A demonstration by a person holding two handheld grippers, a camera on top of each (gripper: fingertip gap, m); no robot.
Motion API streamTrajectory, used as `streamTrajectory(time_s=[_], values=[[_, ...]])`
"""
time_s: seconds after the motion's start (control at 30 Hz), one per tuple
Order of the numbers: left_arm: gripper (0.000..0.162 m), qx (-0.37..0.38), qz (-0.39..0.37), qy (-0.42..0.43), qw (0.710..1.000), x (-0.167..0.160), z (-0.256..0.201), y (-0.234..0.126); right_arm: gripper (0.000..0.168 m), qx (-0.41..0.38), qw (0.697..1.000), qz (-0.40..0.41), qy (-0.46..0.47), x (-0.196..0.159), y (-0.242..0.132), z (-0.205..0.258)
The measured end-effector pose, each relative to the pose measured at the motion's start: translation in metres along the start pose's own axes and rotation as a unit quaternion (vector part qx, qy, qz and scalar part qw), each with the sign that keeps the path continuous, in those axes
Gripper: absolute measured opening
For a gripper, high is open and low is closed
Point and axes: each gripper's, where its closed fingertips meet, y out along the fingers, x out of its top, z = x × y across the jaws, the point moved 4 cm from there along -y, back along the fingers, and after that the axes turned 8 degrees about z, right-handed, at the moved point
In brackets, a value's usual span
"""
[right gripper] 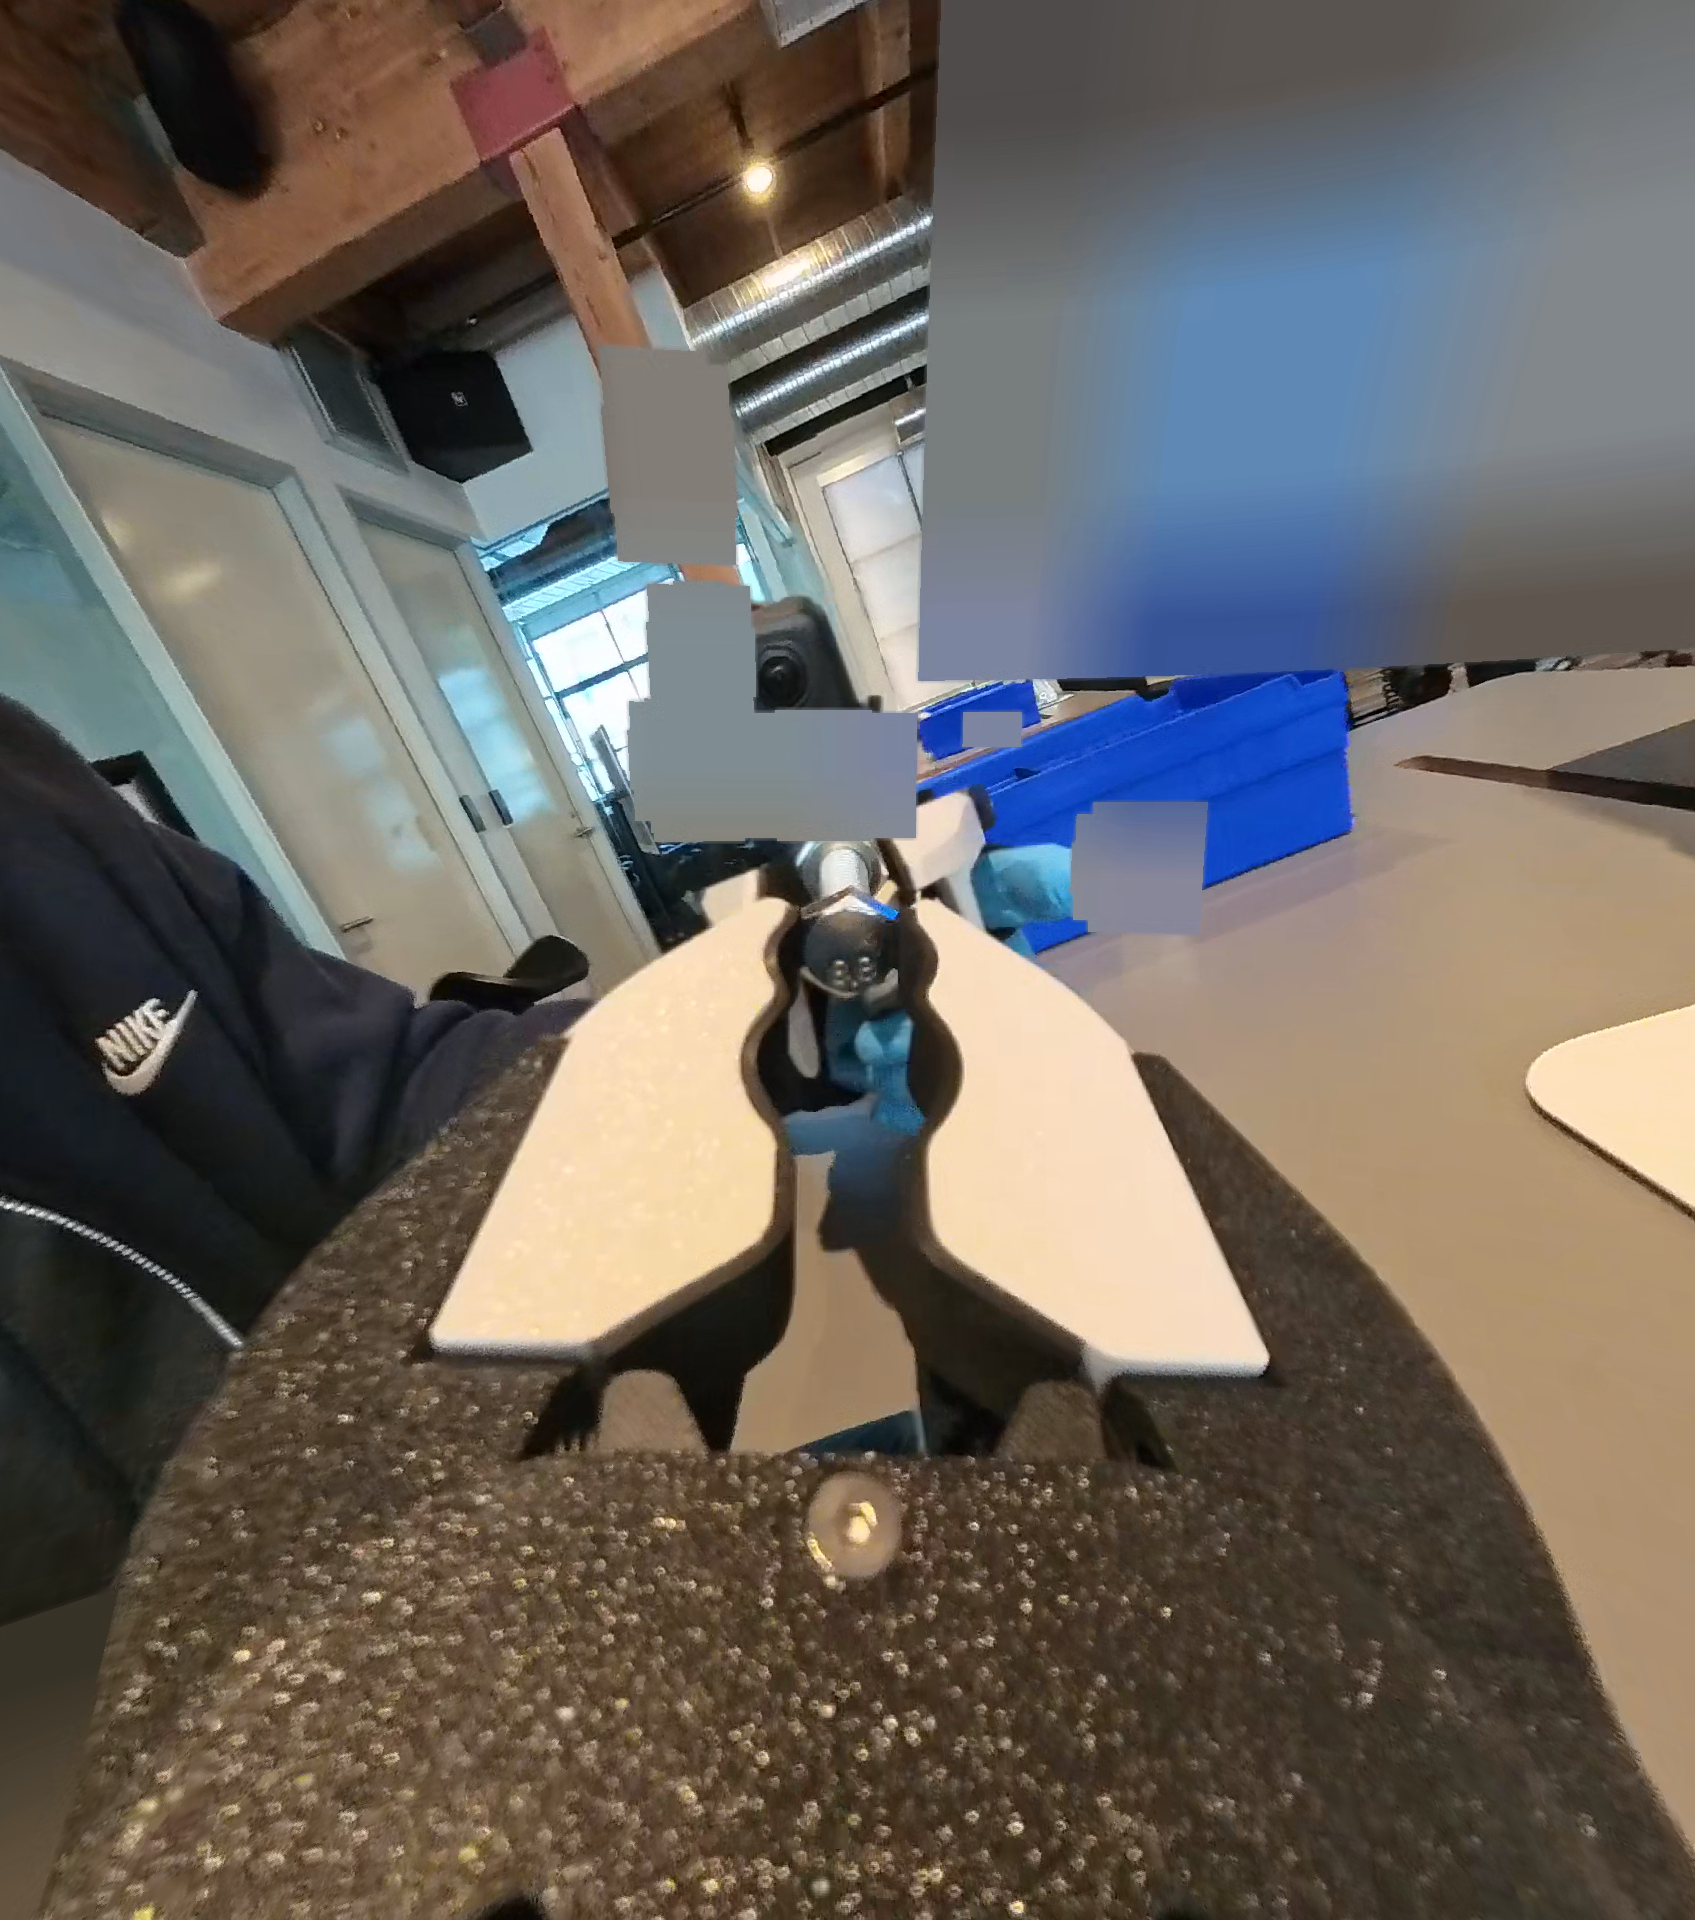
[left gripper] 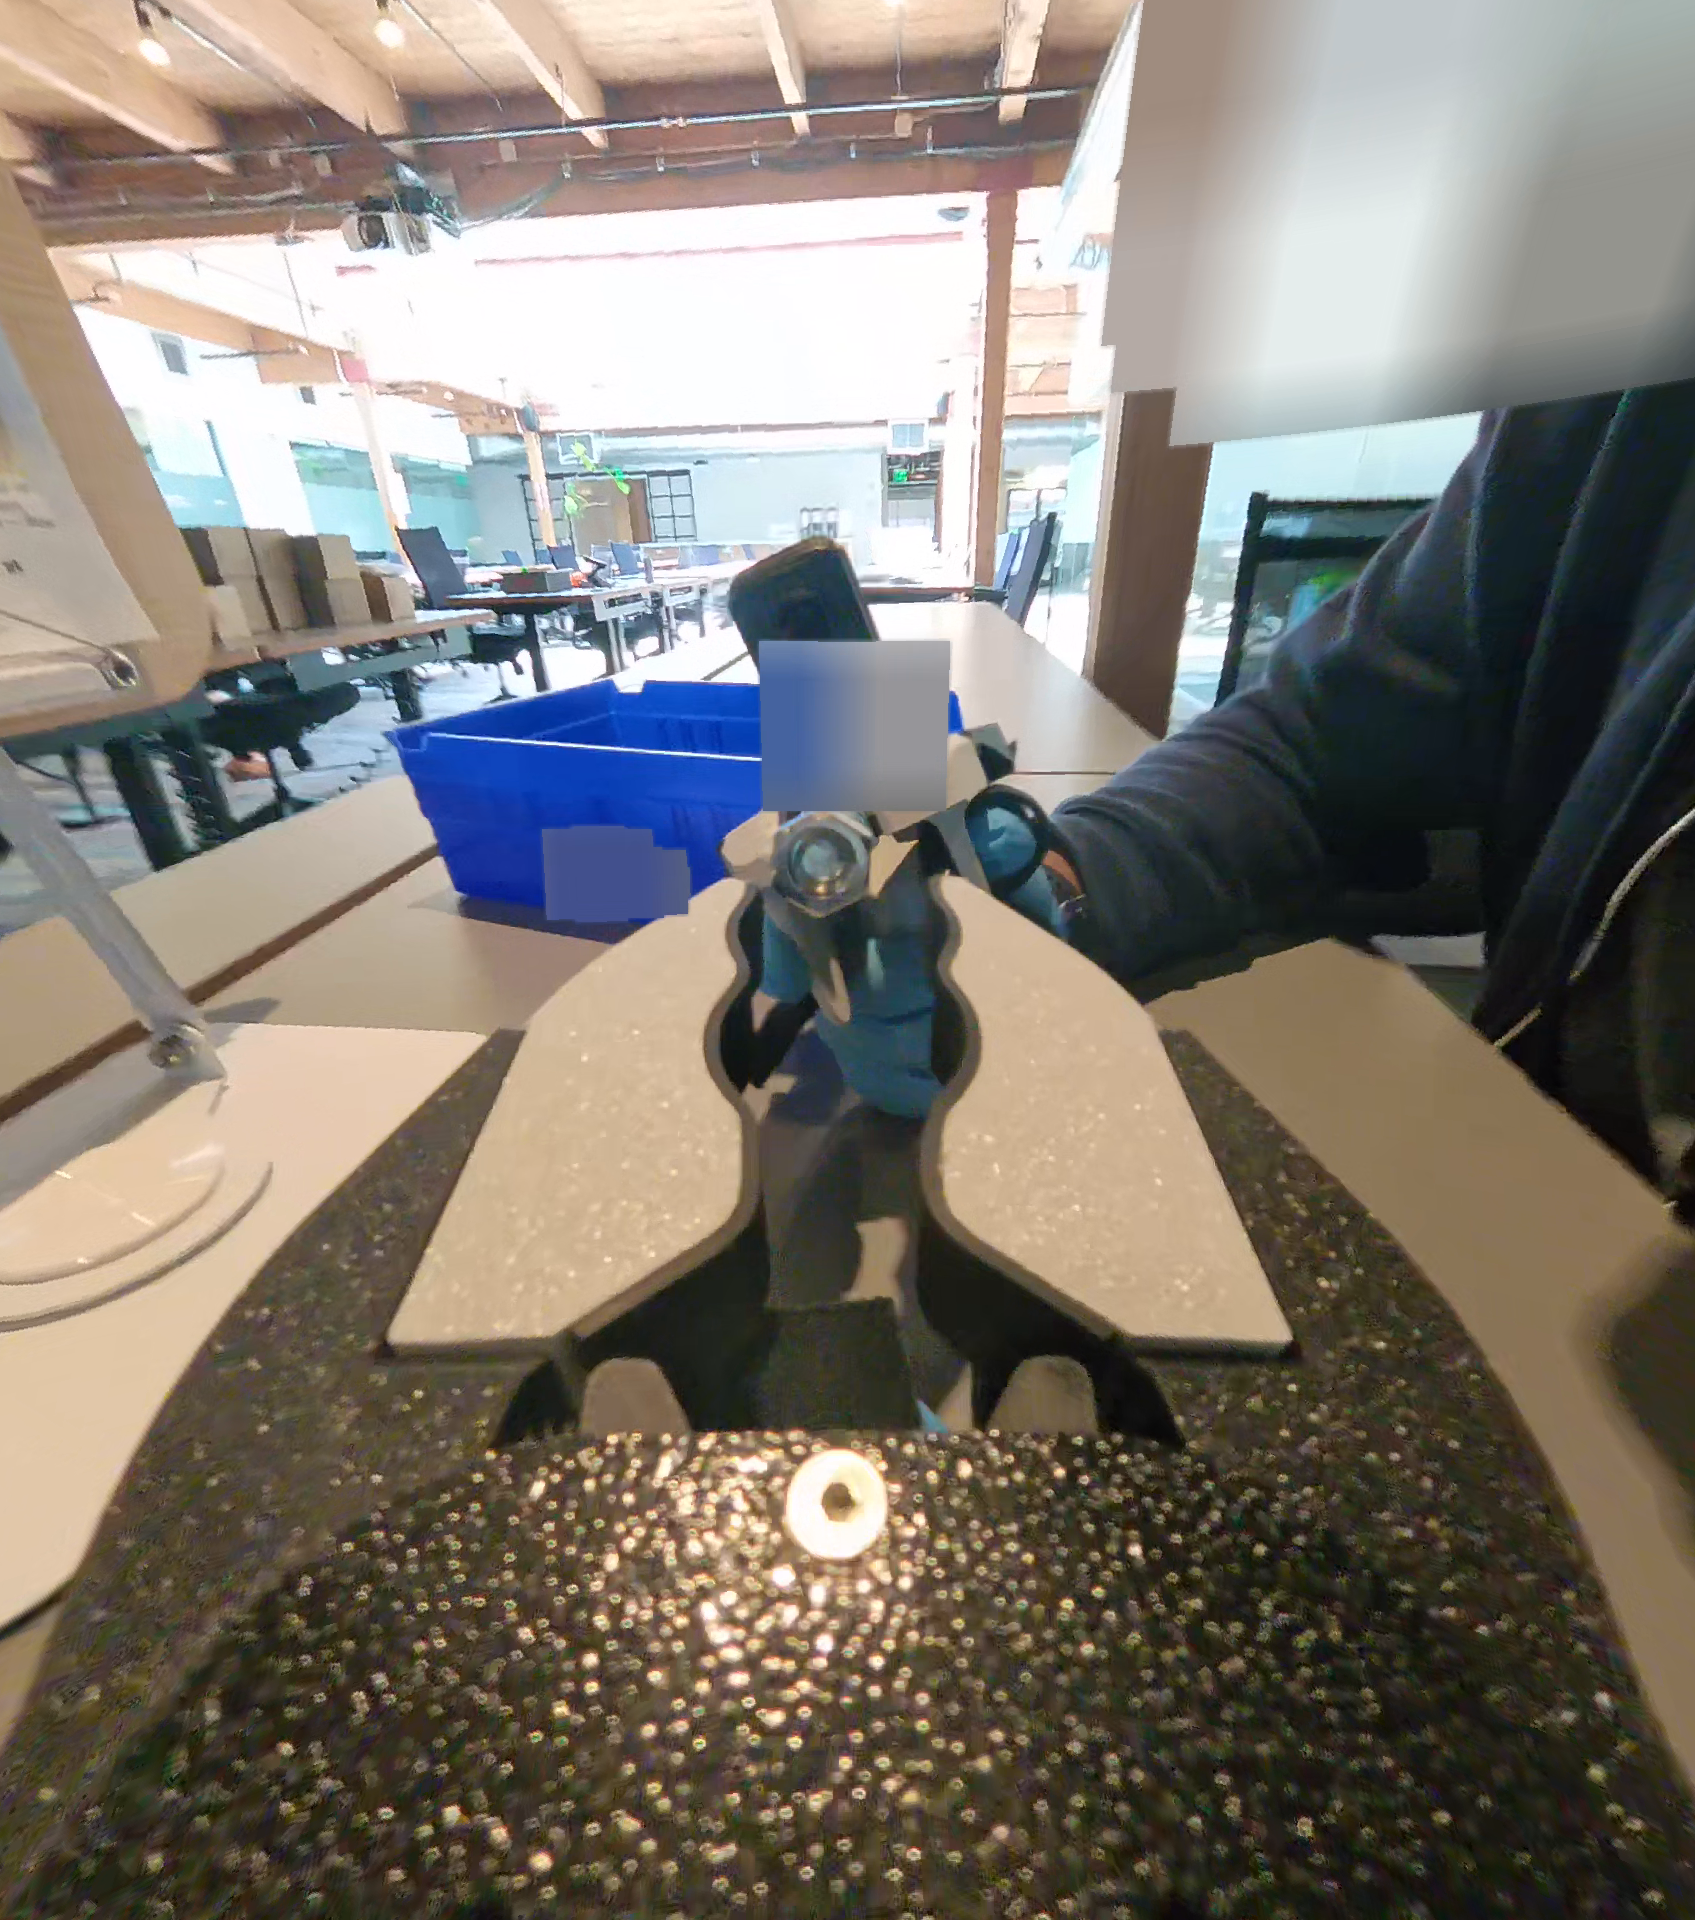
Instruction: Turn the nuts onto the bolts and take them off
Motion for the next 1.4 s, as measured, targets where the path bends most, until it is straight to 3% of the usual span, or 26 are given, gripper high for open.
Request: streamTrajectory(time_s=[0.13,0.3,0.53,0.63,0.73,0.8,0.97,1.07,1.13,1.2,1.27,1.4], values=[[0.034,-0.006,-0.007,-0.091,0.996,0.001,0.009,-0.001,0.018,-0.033,0.998,0.010,-0.051,0.001,-0.002,-0.002],[0.035,-0.062,-0.047,-0.242,0.967,0.010,0.014,-0.004,0.018,-0.078,0.988,0.016,-0.130,0.005,-0.007,-0.003],[0.033,-0.077,-0.007,-0.314,0.946,0.003,0.012,0.004,0.017,-0.100,0.977,0.041,-0.186,0.000,-0.005,-0.001],[0.032,-0.068,0.010,-0.307,0.949,-0.001,0.012,0.005,0.017,-0.098,0.976,0.046,-0.186,-0.002,-0.004,-0.001],[0.017,-0.057,0.032,-0.287,0.956,-0.006,0.011,0.008,0.017,-0.096,0.977,0.051,-0.182,-0.003,-0.003,-0.001],[0.017,-0.041,0.037,-0.251,0.967,-0.006,0.011,0.008,0.018,-0.093,0.979,0.053,-0.172,-0.004,-0.003,-0.002],[0.017,0.028,0.082,-0.049,0.995,-0.006,0.006,0.006,0.018,-0.046,0.993,0.055,-0.098,-0.006,-0.003,-0.003],[0.017,0.094,0.120,0.120,0.981,-0.007,0.003,0.006,0.017,-0.021,0.997,0.052,-0.047,-0.006,-0.002,-0.005],[0.019,0.134,0.140,0.182,0.964,-0.009,0.005,0.006,0.018,-0.018,0.998,0.047,-0.035,-0.005,-0.003,-0.006],[0.035,0.115,0.131,0.153,0.973,-0.009,0.003,0.007,0.018,-0.015,0.999,0.035,-0.033,-0.002,-0.005,-0.006],[0.045,0.078,0.090,0.065,0.991,-0.002,0.003,0.005,0.018,-0.014,0.999,0.027,-0.034,0.000,-0.007,-0.006],[0.043,0.033,0.030,-0.088,0.995,0.004,0.011,0.001,0.018,-0.024,0.998,0.025,-0.053,0.000,-0.007,-0.005]])
